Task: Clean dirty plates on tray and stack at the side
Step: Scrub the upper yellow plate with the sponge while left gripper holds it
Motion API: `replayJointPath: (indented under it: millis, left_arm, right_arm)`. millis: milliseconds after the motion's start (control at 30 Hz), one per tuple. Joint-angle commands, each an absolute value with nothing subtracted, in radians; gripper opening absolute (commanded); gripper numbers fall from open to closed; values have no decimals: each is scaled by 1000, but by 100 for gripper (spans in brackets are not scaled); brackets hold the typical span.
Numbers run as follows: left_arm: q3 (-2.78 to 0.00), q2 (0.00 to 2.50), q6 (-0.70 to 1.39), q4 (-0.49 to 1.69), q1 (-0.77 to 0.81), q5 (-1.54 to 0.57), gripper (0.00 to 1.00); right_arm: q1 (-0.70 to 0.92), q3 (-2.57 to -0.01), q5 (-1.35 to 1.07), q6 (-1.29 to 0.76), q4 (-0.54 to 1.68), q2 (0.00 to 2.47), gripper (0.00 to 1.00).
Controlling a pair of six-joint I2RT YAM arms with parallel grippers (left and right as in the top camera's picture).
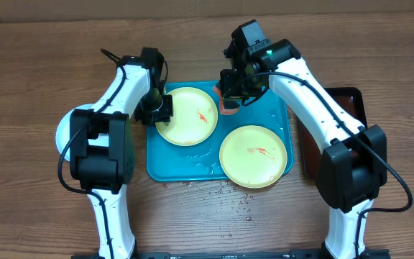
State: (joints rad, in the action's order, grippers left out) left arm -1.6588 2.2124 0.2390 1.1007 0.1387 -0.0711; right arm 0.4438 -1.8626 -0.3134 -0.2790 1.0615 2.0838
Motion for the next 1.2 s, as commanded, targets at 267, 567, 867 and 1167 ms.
replayJointPath:
  millis: [267,567,867,1167]
  left_arm:
    - [-1617,2268,241,1060,155,-75,4]
    - [-1617,2268,244,1039,154,-75,4]
    - [-1617,2268,247,1029,154,-78,4]
    - [-1617,2268,247,1016,154,-79,4]
  right_arm:
    - [535,-1865,-281,-321,995,2191,4]
    - [573,-1865,-211,-398,901,2352,4]
    - [568,-1865,-30,-374,816,2368,4]
    - [600,-1865,-287,-283,733,2387,4]
